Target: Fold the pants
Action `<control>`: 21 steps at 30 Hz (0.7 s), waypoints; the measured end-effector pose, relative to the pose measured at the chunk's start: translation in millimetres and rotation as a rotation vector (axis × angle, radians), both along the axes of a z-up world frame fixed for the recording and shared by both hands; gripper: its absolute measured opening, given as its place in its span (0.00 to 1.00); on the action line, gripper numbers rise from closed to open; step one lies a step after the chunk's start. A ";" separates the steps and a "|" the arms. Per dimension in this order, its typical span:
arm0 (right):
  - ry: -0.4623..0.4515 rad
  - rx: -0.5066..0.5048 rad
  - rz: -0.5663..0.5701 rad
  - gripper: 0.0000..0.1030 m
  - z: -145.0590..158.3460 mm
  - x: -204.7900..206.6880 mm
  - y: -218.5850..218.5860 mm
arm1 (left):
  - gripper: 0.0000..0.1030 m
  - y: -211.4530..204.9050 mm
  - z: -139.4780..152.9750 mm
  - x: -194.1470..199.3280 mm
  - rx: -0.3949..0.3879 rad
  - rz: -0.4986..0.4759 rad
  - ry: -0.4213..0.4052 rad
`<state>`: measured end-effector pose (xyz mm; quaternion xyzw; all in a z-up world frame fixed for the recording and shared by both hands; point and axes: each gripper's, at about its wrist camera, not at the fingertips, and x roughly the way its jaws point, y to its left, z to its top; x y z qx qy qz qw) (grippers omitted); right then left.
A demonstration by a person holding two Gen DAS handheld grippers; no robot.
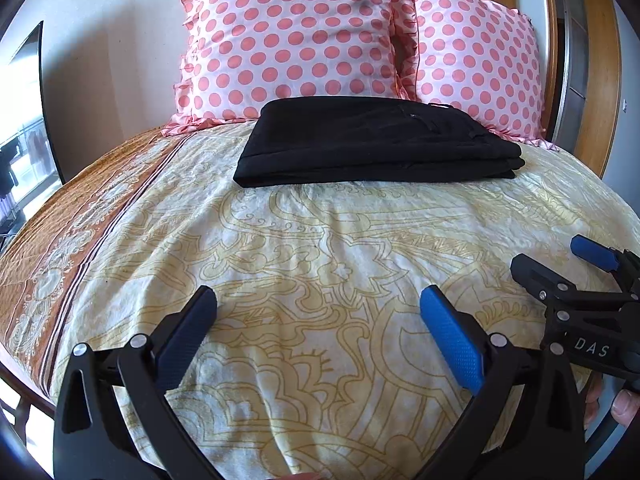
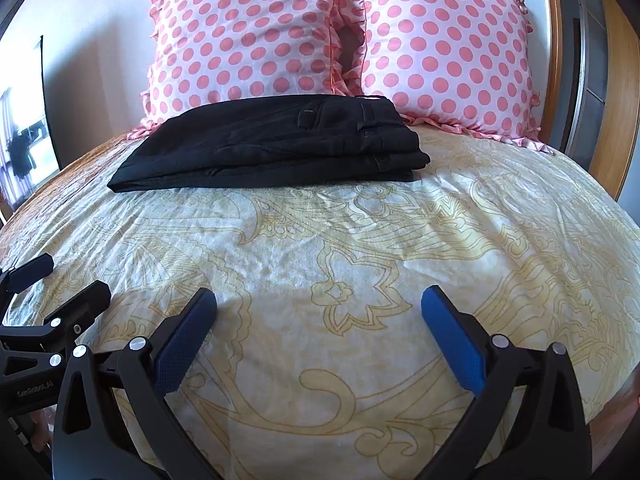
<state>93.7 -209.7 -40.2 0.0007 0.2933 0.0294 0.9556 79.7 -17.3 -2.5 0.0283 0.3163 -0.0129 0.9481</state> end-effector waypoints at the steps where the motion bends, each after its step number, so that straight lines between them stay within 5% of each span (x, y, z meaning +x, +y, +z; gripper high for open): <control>1: 0.000 0.000 0.000 0.99 -0.2 -0.1 0.1 | 0.98 -0.1 -0.1 0.0 0.000 0.002 0.001; 21: -0.034 0.001 -0.027 0.99 -1.8 -11.0 1.2 | 0.98 -2.7 -1.9 0.1 0.001 0.050 -0.014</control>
